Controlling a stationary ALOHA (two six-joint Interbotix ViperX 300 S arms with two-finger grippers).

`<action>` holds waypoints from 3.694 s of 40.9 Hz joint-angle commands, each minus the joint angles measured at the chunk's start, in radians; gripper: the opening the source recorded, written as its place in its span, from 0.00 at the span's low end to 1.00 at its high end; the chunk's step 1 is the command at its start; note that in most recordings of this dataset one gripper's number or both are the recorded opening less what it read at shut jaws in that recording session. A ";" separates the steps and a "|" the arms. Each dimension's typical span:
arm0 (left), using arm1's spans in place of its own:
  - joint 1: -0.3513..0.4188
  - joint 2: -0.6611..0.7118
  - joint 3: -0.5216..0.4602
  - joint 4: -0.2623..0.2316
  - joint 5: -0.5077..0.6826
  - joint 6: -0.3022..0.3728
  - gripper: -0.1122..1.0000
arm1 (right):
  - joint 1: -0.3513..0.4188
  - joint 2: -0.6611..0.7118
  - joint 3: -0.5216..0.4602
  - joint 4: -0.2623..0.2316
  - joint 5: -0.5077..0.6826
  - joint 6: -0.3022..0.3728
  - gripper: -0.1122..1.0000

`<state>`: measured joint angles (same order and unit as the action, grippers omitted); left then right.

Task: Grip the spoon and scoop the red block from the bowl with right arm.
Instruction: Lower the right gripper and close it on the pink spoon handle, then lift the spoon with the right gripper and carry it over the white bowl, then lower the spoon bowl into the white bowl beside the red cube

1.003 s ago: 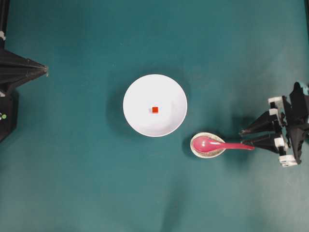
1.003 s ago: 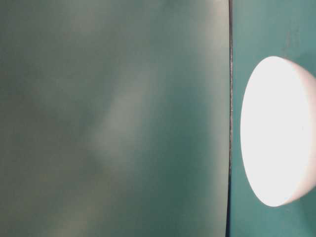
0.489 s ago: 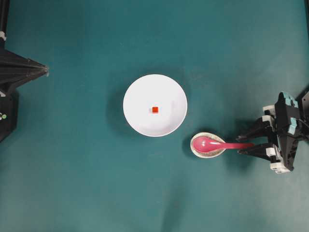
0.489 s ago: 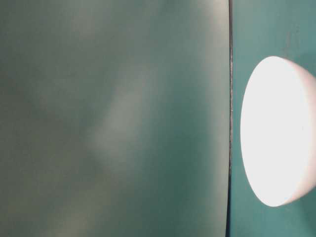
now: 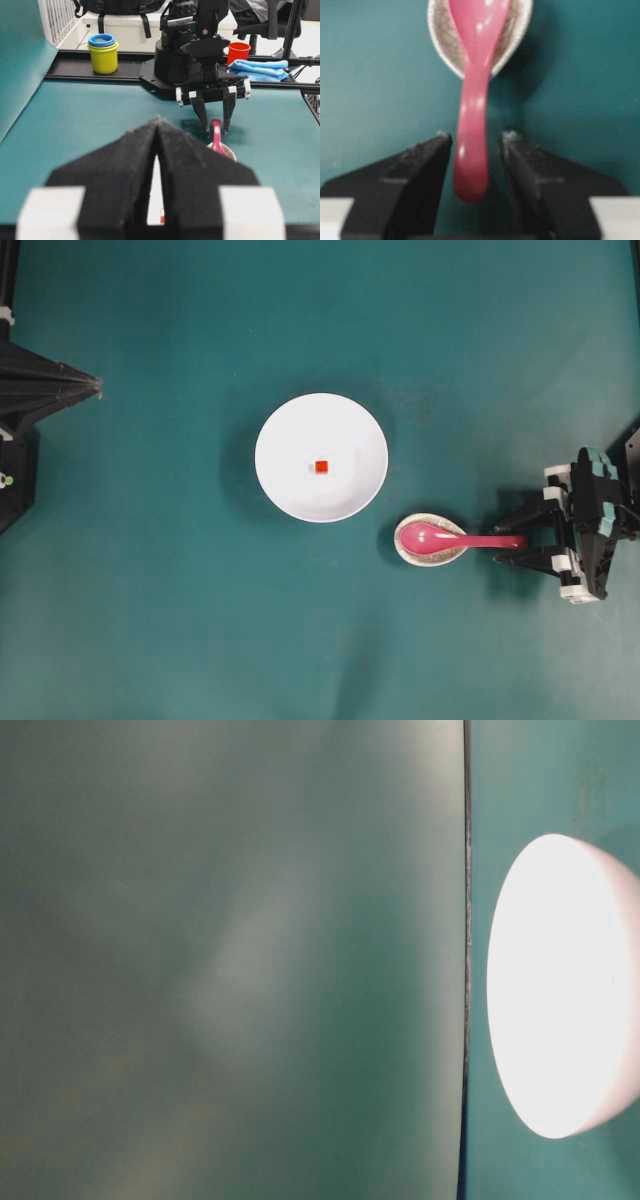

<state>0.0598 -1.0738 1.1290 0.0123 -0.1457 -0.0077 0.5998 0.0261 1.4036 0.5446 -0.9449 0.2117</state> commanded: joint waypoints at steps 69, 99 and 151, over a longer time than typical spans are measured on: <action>0.003 0.012 -0.008 0.003 -0.015 0.003 0.10 | 0.067 0.058 -0.014 0.074 -0.175 -0.098 0.32; 0.003 0.012 0.012 0.002 0.008 -0.011 0.10 | -0.430 -0.652 -0.305 0.078 0.716 -0.561 0.32; 0.003 0.009 0.009 0.003 0.043 -0.005 0.10 | -0.746 -0.044 -1.180 -0.319 2.031 -0.322 0.32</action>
<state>0.0598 -1.0707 1.1520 0.0123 -0.0920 -0.0123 -0.1488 -0.0138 0.2516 0.2378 1.0891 -0.1135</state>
